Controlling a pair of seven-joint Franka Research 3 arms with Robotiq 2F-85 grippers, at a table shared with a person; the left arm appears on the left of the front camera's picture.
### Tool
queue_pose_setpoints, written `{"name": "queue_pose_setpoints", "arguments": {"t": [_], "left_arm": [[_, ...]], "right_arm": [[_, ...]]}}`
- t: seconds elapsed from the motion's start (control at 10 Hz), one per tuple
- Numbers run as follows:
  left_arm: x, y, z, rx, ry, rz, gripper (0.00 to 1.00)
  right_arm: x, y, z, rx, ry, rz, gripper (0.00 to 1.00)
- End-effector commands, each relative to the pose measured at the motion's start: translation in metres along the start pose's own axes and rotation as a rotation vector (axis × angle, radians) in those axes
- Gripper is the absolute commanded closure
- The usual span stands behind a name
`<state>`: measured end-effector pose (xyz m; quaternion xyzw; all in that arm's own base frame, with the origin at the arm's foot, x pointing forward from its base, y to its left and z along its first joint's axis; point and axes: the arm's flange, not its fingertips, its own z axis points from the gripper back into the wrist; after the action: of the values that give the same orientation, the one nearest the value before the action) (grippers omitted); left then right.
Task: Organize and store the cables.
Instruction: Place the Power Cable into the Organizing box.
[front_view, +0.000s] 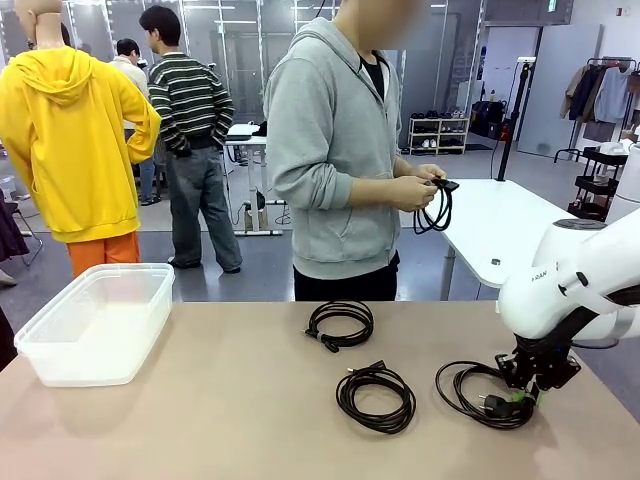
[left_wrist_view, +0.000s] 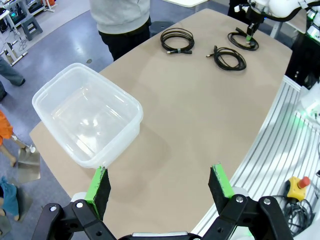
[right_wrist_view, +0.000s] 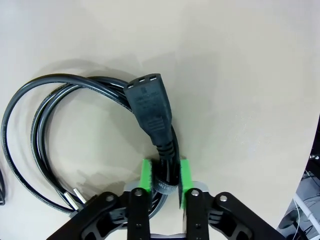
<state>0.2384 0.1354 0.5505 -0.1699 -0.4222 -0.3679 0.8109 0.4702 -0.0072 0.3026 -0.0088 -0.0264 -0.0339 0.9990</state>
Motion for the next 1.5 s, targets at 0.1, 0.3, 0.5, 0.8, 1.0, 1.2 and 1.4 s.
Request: {"name": "queue_pose_setpoints", "arguments": {"t": [0.1,0.3,0.5,0.8,1.0,1.2,1.4], "left_arm": [[0.002,0.001,-0.001,-0.015,-0.011,-0.015,0.00],[0.002,0.001,-0.001,-0.015,-0.011,-0.015,0.00],[0.002,0.001,-0.001,-0.015,-0.011,-0.015,0.00],[0.002,0.001,-0.001,-0.015,-0.011,-0.015,0.00],[0.002,0.001,-0.001,-0.015,-0.011,-0.015,0.00],[0.002,0.001,-0.001,-0.015,-0.011,-0.015,0.00],[0.002,0.001,-0.001,-0.015,-0.011,-0.015,0.00]], "right_arm": [[0.000,0.001,-0.002,-0.041,0.014,-0.035,1.00],[0.004,-0.003,0.005,-0.027,-0.001,-0.046,1.00],[0.004,-0.011,0.045,0.000,-0.030,-0.043,1.00],[0.004,-0.020,0.100,0.059,-0.080,-0.025,1.00],[0.006,-0.022,0.106,0.084,-0.098,-0.018,1.00],[0.003,-0.017,0.112,0.052,-0.100,-0.037,1.00],[0.003,-0.017,0.112,0.052,-0.100,-0.037,1.00]]}}
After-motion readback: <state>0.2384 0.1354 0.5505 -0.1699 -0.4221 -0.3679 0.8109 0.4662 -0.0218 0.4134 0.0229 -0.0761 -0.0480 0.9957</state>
